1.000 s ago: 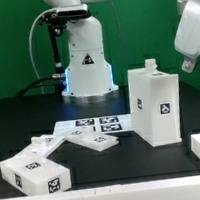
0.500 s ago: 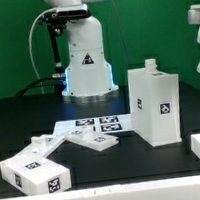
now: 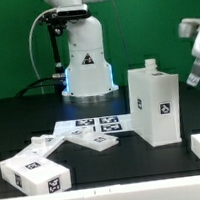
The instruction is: Assemble cabinet
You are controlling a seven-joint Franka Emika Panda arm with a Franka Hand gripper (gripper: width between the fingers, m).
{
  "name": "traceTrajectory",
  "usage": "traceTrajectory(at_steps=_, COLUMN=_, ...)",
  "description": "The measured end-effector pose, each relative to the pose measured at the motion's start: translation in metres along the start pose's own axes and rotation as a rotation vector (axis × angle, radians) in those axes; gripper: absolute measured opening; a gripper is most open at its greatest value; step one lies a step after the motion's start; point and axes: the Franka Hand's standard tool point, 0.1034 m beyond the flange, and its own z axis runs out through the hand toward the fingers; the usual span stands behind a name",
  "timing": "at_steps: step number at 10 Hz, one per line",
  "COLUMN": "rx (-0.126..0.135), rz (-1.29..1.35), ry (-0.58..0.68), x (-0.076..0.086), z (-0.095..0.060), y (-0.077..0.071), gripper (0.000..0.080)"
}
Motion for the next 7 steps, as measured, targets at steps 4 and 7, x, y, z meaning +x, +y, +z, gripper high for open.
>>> traceTrajectory(at_steps=4, rx=0.009, rz=0.016, ry=0.014, x=-0.004, z=0.007, y=0.005, gripper=0.0796)
traceTrajectory(at_steps=7, rx=-0.013, rz=-0.136, ry=-0.039, x=-0.014, z=0.022, y=0.004, gripper=0.0796)
